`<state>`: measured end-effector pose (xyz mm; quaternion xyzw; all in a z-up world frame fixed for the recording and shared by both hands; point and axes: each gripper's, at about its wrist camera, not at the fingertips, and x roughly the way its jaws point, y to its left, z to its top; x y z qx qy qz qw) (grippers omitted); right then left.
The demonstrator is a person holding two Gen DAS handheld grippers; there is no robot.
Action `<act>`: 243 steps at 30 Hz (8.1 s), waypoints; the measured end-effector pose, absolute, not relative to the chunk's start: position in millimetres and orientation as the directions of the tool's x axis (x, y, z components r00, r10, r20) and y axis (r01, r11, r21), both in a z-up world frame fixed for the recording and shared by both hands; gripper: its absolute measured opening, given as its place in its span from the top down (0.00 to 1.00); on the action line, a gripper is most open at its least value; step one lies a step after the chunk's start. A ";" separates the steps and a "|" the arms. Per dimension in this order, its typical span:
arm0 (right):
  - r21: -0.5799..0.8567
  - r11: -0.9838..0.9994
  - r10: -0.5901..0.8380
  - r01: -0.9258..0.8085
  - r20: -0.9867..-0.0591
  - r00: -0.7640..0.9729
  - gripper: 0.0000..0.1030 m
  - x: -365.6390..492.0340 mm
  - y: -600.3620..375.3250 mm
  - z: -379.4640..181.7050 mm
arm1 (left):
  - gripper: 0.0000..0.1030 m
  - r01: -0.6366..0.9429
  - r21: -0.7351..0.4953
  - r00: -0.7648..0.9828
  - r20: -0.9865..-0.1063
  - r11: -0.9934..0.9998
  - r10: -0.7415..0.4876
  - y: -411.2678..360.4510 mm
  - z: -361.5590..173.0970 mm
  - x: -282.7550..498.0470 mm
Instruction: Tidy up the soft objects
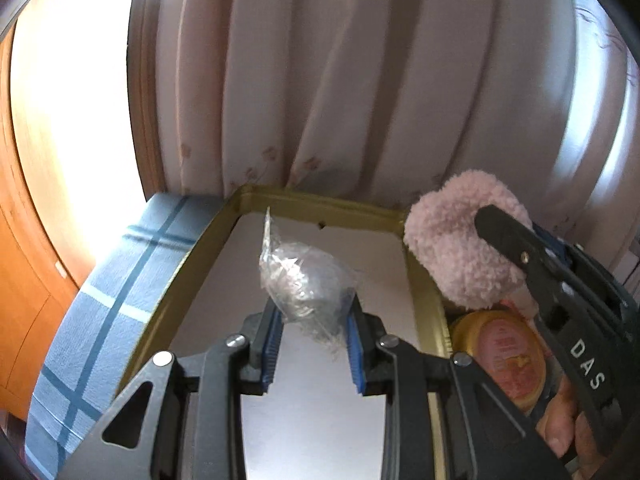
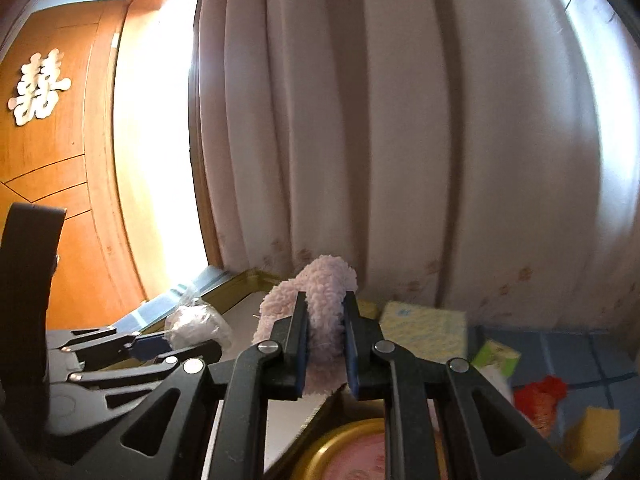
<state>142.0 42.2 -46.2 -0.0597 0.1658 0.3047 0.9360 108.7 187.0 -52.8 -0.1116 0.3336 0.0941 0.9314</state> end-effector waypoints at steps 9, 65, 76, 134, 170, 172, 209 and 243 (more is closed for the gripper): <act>-0.036 0.778 0.547 -0.627 -0.452 0.704 0.84 146.2 75.4 -60.2 | 0.74 -0.257 -0.089 0.711 -0.691 0.962 0.126 203.1 -54.4 120.7; -0.193 0.675 0.446 -0.712 -0.662 0.603 0.39 109.2 -135.3 -115.9 | 0.08 -0.143 0.047 0.835 -0.530 0.989 0.146 50.6 -70.0 67.0; -0.180 0.700 0.476 -0.691 -0.604 0.639 0.73 92.5 -139.6 -105.9 | 0.08 -0.126 0.036 0.838 -0.532 0.991 0.125 43.3 -70.7 70.2; -0.038 0.984 0.160 -0.175 -0.251 0.955 0.72 112.8 -166.1 -64.1 | 0.91 0.062 -0.071 0.897 -0.434 0.996 -0.086 -15.8 -69.3 120.5; -0.016 0.983 0.177 -0.182 -0.158 0.971 0.72 95.6 -170.7 -56.9 | 0.91 -0.073 -0.022 0.956 -0.286 0.997 0.064 -6.3 -60.9 87.5; -0.017 0.983 0.180 -0.185 -0.154 0.972 0.72 95.3 -170.1 -56.9 | 0.91 -0.078 -0.022 0.956 -0.287 0.997 0.069 -6.2 -61.0 87.3; -0.005 0.965 0.257 -0.263 -0.187 0.948 0.72 116.9 -124.9 -60.5 | 0.91 -0.221 0.000 0.935 -0.283 0.975 0.212 18.9 -64.2 93.9; -0.021 0.945 0.314 -0.326 -0.216 0.925 0.72 120.1 -84.7 -65.5 | 0.91 -0.310 -0.032 0.914 -0.286 0.950 0.289 51.6 -65.6 84.6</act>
